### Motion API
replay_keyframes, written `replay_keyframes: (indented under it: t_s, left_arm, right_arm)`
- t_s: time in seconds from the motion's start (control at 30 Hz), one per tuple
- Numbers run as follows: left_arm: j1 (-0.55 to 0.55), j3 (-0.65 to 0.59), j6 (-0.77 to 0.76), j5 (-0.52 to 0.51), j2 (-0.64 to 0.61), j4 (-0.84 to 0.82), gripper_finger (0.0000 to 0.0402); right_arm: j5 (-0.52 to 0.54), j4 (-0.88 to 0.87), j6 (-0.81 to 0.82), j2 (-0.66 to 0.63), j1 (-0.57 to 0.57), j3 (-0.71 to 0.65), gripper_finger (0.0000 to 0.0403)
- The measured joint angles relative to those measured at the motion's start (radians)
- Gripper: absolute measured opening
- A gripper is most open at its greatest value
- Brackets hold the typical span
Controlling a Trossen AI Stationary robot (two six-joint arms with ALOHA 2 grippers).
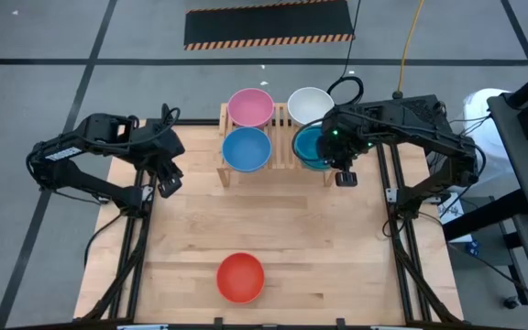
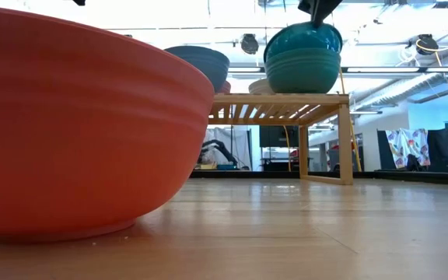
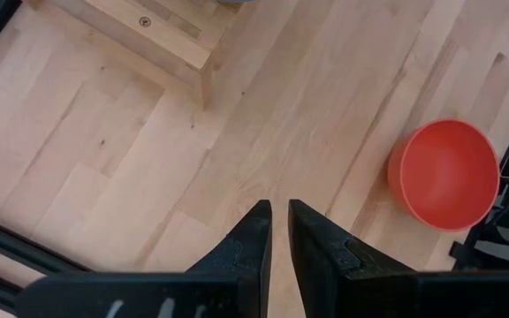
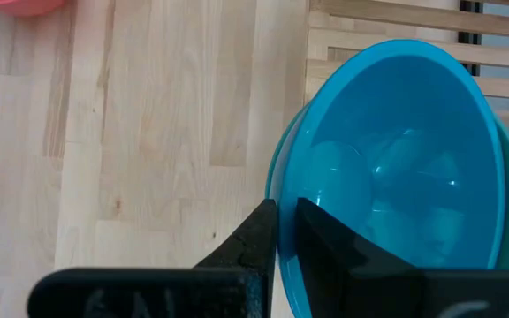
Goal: Place and stack bowls onto a shelf
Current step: Stack the blue bowl on top of the green bowl on the shelf
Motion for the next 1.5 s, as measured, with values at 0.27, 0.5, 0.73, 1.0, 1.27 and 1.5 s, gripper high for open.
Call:
replay_keyframes:
  t_s: [0.27,0.5,0.73,1.0,1.27,1.5]
  left_arm:
    - [0.000,0.000,0.000,0.000,0.000,0.000,0.0046]
    - [0.000,0.000,0.000,0.000,0.000,0.000,0.0046]
    - [0.000,0.000,0.000,0.000,0.000,0.000,0.0046]
    - [0.000,0.000,0.000,0.000,0.000,0.000,0.0046]
    - [0.000,0.000,0.003,0.000,0.000,0.000,0.0046]
    - [0.000,0.000,0.003,0.000,0.000,0.000,0.0046]
  right_arm:
    - [-0.006,0.000,0.000,0.000,0.000,0.000,0.0036]
    - [-0.076,0.002,0.001,0.000,-0.001,0.000,0.0022]
    - [-0.076,0.009,0.018,0.000,0.000,0.000,0.0048]
    - [-0.071,0.043,0.001,-0.004,0.000,0.000,0.0109]
    - [-0.071,0.102,-0.049,-0.040,0.000,0.000,0.0122]
    - [-0.070,0.125,-0.037,-0.073,0.000,0.000,0.0103]
